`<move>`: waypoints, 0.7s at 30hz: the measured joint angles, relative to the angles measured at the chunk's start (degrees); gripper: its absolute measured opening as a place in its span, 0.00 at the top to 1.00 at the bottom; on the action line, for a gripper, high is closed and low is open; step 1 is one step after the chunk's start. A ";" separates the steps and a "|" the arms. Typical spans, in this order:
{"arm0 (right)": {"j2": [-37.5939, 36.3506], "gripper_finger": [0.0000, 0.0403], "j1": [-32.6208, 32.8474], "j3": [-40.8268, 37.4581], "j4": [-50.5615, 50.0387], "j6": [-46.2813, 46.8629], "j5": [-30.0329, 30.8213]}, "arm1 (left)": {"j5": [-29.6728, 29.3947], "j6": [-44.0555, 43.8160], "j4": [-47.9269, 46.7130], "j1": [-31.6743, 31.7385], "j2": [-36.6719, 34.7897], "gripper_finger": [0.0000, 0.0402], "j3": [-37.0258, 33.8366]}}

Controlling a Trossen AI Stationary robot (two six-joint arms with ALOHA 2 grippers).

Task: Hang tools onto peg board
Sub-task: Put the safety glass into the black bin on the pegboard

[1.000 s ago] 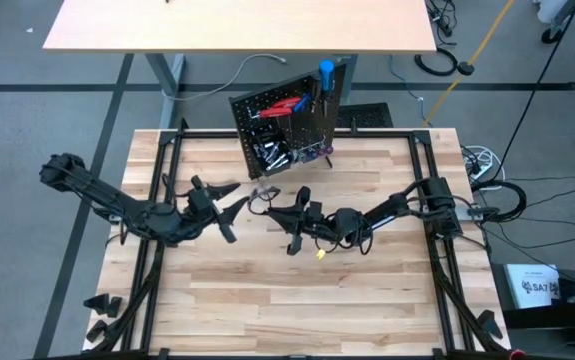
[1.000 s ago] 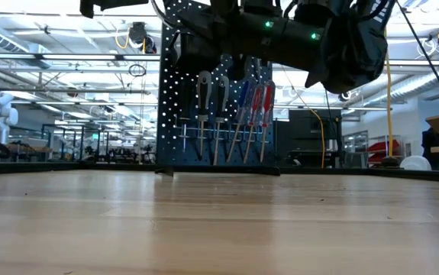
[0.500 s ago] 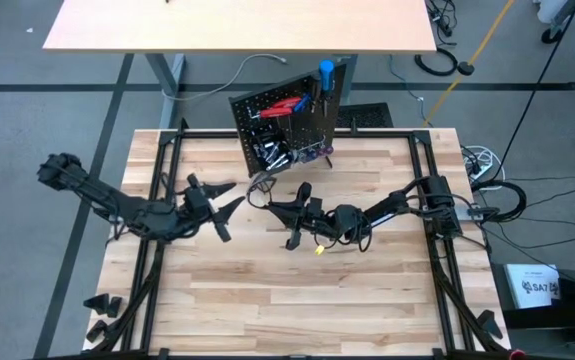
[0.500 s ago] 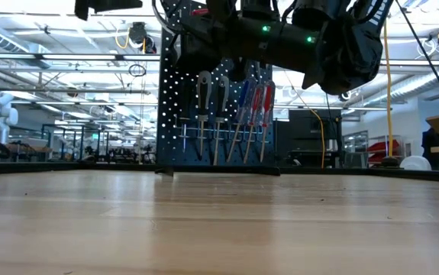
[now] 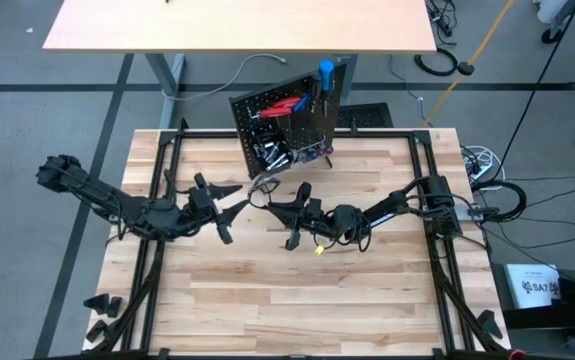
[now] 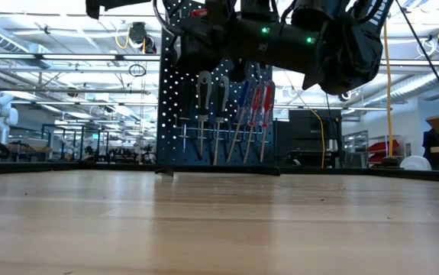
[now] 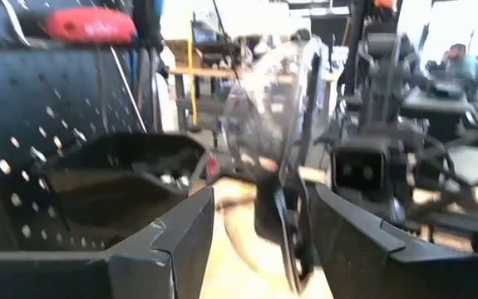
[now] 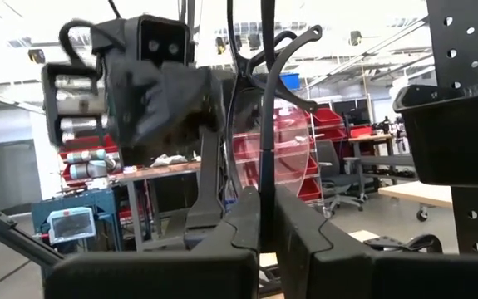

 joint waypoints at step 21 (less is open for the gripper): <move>0.00 0.99 0.02 0.00 -0.83 0.03 2.35 | -5.48 4.59 7.73 2.68 7.00 0.51 2.47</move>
